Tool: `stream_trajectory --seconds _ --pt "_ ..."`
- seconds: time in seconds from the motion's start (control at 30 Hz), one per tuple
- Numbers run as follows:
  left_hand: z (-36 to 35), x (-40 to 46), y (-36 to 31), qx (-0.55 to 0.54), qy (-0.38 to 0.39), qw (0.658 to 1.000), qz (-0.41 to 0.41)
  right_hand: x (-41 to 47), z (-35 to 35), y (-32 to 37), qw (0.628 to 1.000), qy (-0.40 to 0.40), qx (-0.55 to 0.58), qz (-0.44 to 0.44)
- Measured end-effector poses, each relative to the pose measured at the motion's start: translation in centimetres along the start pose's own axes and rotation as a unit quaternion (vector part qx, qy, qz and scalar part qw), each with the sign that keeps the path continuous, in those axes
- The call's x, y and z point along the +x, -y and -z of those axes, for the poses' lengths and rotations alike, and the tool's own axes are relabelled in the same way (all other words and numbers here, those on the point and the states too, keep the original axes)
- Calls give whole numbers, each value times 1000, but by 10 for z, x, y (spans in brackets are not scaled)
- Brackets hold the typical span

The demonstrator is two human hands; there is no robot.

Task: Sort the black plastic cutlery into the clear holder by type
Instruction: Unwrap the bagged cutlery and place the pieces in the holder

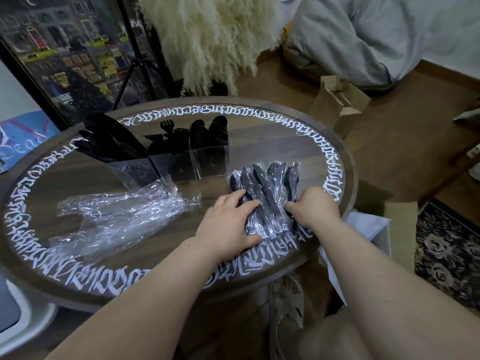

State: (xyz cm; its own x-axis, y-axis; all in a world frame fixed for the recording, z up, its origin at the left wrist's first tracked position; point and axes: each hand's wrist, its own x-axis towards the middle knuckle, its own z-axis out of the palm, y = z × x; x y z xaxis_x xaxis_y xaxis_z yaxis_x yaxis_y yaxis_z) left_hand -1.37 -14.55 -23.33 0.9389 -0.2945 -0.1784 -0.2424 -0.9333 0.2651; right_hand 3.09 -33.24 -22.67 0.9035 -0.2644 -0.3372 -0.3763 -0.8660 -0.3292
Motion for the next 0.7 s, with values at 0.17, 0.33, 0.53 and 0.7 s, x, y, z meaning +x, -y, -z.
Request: stream_trajectory --seconds 0.17,0.33,0.53,0.7 --pt "0 0 1 -9 -5 1000 1 -2 3 -1 994 -39 98 33" --pt "7 -4 3 -43 -38 998 5 -11 12 -2 957 -107 249 103" --pt "26 -19 10 -78 -176 981 -13 -36 22 12 938 -76 285 183" --pt "42 -39 18 -57 -316 947 -11 -69 22 27 946 -12 163 279"
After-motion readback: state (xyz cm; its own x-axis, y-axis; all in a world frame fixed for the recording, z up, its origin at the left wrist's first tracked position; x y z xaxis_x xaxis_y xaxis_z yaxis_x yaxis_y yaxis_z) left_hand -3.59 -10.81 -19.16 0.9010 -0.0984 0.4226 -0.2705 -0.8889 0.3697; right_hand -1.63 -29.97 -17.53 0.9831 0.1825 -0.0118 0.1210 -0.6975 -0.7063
